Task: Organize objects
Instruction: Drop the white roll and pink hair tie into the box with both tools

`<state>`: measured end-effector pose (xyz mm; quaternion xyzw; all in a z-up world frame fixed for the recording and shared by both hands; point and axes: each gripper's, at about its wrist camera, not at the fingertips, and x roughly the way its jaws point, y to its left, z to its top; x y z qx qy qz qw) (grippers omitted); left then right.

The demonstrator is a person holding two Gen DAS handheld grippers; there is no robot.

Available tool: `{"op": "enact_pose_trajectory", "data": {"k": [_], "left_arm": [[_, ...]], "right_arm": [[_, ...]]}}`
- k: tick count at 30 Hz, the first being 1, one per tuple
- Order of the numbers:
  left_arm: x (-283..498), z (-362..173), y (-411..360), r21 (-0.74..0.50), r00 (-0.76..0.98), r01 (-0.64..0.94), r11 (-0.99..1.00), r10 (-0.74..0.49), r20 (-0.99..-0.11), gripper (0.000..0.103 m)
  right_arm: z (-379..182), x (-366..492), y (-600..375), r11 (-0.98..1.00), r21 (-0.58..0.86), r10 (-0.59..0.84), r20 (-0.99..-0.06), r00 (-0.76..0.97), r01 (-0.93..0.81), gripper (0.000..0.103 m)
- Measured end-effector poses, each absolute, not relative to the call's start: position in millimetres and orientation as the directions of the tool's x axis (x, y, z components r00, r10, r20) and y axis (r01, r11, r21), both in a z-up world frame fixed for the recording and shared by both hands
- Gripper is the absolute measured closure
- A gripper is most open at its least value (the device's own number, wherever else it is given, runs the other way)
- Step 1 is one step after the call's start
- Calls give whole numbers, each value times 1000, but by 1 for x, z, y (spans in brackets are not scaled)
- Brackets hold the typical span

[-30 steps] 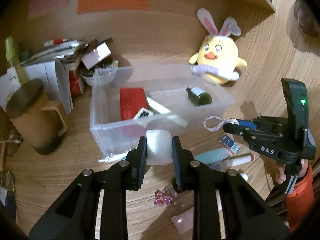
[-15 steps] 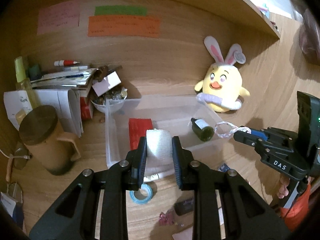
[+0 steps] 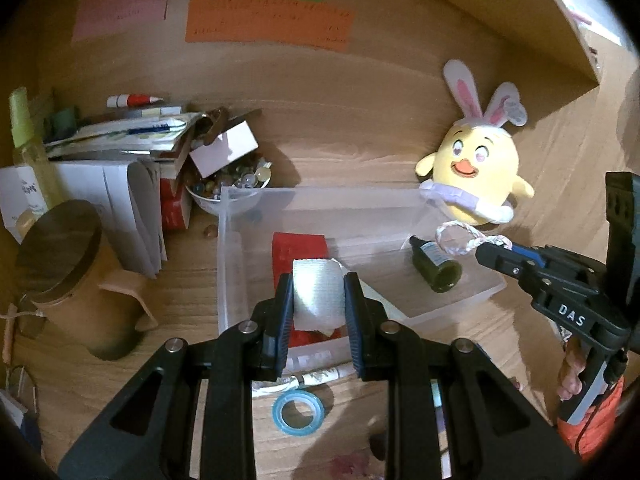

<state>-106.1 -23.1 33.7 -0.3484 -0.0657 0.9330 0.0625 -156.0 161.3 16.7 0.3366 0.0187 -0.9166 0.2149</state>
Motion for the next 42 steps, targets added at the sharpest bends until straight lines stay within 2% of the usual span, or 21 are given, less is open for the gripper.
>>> {"op": "enact_pose_trajectory", "data": {"k": [5, 14, 28, 30, 32, 34, 37, 40, 42], "left_arm": [[-120, 24, -23, -158, -729, -61, -986, 152, -667, 79], [-141, 5, -21, -153, -685, -60, -986, 153, -713, 79], [-146, 0, -21, -140, -675, -61, -988, 144, -723, 78], [-145, 0, -22, -150, -673, -64, -987, 153, -723, 74], [-143, 1, -23, -159, -674, -64, -985, 160, -721, 65], [-141, 3, -23, -164, -677, -68, -984, 166, -717, 61], [-137, 6, -21, -160, -683, -76, -984, 169, -711, 59], [-133, 11, -20, -159, -690, -83, -984, 172, -703, 50], [-130, 15, -18, -157, -695, -89, -984, 174, -697, 48]], "right_arm": [[4, -175, 158, -909, 123, -374, -660, -652, 397, 88], [-12, -191, 135, -905, 50, -332, -703, -629, 422, 88], [-27, -208, 118, -906, -2, -286, -734, -616, 423, 88], [-27, -208, 117, -906, -2, -285, -735, -615, 423, 85], [-25, -208, 118, -907, 6, -289, -736, -612, 421, 70], [-24, -207, 118, -909, -1, -284, -731, -621, 416, 60], [-21, -203, 116, -908, -23, -274, -722, -635, 419, 58], [-18, -198, 114, -902, -33, -277, -718, -638, 430, 56], [-16, -195, 113, -901, -40, -277, -713, -643, 433, 53]]}}
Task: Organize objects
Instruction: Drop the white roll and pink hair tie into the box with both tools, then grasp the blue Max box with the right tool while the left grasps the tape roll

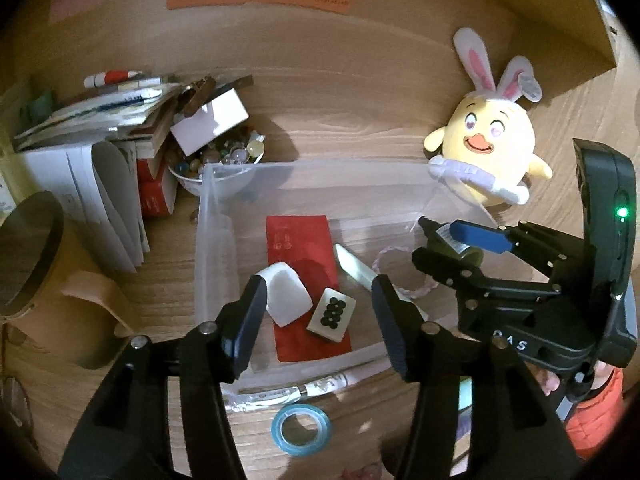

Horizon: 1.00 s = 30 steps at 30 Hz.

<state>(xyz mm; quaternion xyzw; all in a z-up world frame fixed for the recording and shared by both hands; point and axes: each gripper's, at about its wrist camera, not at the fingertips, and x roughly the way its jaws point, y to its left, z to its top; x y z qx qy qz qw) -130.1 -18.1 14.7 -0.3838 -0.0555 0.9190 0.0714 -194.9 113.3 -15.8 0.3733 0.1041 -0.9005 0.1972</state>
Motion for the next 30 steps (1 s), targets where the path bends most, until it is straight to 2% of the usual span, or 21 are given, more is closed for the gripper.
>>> {"op": "enact_pose_trajectory", "data": {"k": [2, 3, 4, 5, 6, 8, 11, 14, 17, 22, 30], "left_arm": [[-127, 18, -17, -159, -696, -96, -983, 180, -695, 43], [-125, 20, -16, -158, -697, -97, -983, 181, -694, 38], [-123, 21, -16, -158, -701, -94, -983, 178, -691, 28], [-120, 23, -16, -155, -708, -93, -983, 175, -684, 24], [-116, 26, -15, -148, -716, -93, -985, 170, -677, 23], [-110, 30, -13, -130, -723, -99, -987, 161, -672, 23], [-100, 33, -12, -114, -727, -110, -987, 158, -669, 21], [-92, 32, -12, -102, -723, -113, -988, 152, -674, 19], [-84, 30, -15, -105, -723, -103, -989, 147, -675, 8], [-73, 20, -22, -119, -707, -88, -989, 146, -692, 8], [-66, -1, -31, -130, -666, -58, -990, 136, -733, 8]], "right_arm": [[-13, -190, 113, -899, -49, -278, -706, -652, 436, 46], [-11, -187, 113, -898, -51, -279, -702, -655, 438, 44], [-9, -184, 113, -897, -53, -282, -697, -659, 440, 40], [-7, -181, 114, -896, -54, -285, -693, -662, 441, 38], [-4, -177, 115, -895, -56, -287, -687, -668, 442, 36], [0, -171, 117, -897, -59, -286, -679, -676, 439, 27], [8, -160, 122, -899, -59, -290, -662, -691, 433, 22], [15, -149, 128, -900, -60, -293, -651, -700, 433, 20], [19, -137, 136, -900, -70, -292, -635, -716, 429, 19], [17, -122, 156, -917, -87, -253, -627, -737, 390, 18], [-10, -109, 187, -942, -42, -215, -682, -699, 332, 18]]}}
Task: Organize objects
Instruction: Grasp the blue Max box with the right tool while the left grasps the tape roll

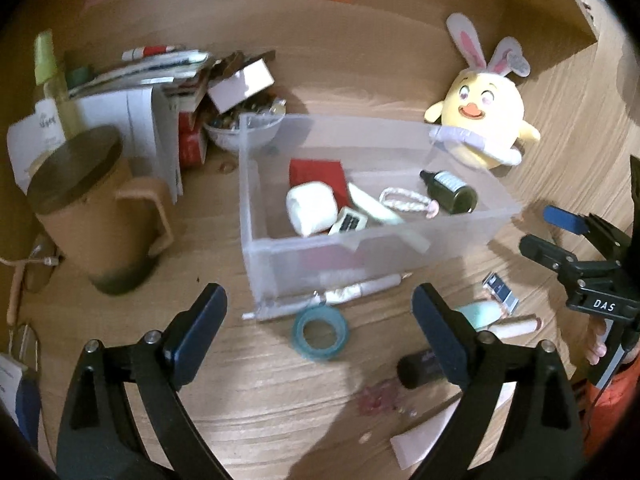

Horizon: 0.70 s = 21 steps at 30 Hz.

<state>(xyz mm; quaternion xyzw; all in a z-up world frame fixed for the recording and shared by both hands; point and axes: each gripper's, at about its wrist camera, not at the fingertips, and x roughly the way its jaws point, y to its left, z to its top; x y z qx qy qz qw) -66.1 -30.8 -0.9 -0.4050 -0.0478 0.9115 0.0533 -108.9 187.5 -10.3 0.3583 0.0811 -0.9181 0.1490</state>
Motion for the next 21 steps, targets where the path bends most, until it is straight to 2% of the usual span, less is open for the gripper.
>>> {"op": "enact_pose_trajectory", "data": {"k": [9, 18, 19, 21], "left_arm": [[-65, -31, -32, -128, -592, -50, -990, 133, -795, 8], [-68, -42, -28, -120, -590, -55, -991, 129, -797, 8], [-68, -42, -27, -113, -593, -55, -992, 123, -796, 9], [-69, -43, -25, -108, -593, -61, -992, 123, -795, 19]], "right_arm": [[-48, -104, 200, -944, -75, -157, -756, -636, 322, 18], [-63, -100, 198, -921, -91, -163, -792, -589, 378, 20], [-64, -99, 198, -919, -89, -166, -794, -584, 383, 20], [-64, -100, 199, -920, -86, -168, -795, -583, 382, 21]]}}
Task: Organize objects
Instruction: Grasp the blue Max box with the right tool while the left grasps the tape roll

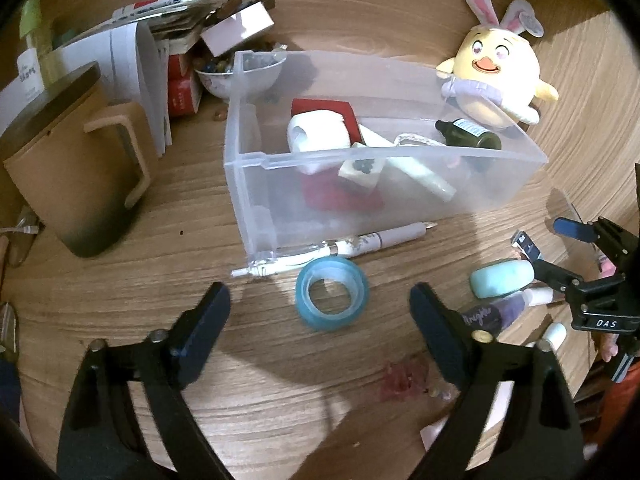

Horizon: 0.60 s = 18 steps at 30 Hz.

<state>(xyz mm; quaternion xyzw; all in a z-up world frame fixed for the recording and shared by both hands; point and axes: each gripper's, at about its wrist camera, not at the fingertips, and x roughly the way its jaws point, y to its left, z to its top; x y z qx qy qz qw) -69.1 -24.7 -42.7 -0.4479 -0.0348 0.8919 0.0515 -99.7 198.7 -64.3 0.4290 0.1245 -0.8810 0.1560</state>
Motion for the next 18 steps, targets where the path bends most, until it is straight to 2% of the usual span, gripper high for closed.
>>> {"op": "enact_pose_trajectory", "data": {"k": [2, 10, 14, 16, 18], "left_arm": [[-72, -45, -23, -114, -579, -69, -991, 133, -804, 31], [-76, -49, -24, -127, -573, -53, -991, 134, -808, 44], [-76, -49, -23, -127, -580, -48, -991, 131, -804, 64], [-75, -49, -25, -134, -584, -41, -990, 132, -801, 64], [-74, -48, -26, -138, -588, -34, -990, 131, -798, 64]], "right_arm": [[-65, -101, 199, -921, -79, -172, -796, -580, 382, 27], [-68, -107, 195, -917, -54, -199, -798, -569, 396, 51], [-68, -108, 194, -914, -41, -217, -791, -572, 403, 69], [-68, -108, 195, -916, -30, -224, -789, -572, 400, 77], [-69, -109, 197, -919, -23, -226, -788, -573, 393, 78]]}}
